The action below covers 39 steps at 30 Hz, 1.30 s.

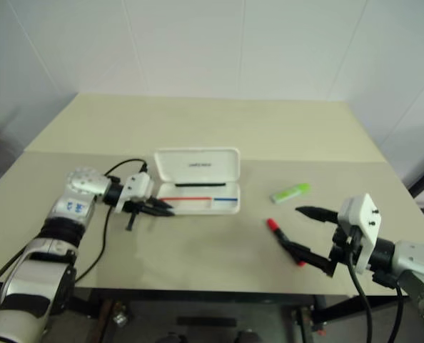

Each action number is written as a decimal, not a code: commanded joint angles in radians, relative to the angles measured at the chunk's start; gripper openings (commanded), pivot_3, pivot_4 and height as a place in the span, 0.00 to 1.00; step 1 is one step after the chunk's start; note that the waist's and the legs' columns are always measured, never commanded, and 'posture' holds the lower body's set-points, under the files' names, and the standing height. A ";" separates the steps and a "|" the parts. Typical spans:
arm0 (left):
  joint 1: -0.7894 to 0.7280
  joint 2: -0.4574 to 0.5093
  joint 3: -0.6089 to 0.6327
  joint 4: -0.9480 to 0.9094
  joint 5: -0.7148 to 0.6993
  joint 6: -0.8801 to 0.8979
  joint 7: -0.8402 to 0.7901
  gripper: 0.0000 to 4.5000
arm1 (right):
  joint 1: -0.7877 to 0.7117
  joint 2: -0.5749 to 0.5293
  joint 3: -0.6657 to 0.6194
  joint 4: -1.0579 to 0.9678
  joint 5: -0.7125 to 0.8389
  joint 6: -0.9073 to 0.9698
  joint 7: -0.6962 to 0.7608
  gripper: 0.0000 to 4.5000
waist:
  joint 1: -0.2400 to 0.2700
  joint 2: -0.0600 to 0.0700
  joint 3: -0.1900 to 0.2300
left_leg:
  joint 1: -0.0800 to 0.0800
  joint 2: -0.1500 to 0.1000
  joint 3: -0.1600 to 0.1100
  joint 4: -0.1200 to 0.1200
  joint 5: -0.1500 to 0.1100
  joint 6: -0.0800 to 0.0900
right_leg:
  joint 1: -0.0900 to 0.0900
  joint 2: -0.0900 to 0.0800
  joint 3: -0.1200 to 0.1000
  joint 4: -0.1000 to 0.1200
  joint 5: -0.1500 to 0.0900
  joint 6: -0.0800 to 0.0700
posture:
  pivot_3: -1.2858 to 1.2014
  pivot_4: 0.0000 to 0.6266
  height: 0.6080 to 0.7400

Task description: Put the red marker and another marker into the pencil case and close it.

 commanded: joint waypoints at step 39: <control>0.271 0.083 -0.034 -0.596 -0.287 0.360 0.121 1.00 | -0.029 -0.014 0.034 0.046 -0.049 -0.046 0.007 1.00 | 0.000 0.000 0.000 | 0.002 0.000 0.000 0.001 0.000 0.000 | 0.002 0.000 0.000 0.000 0.000 -0.001 | 0.52 0.24 1.00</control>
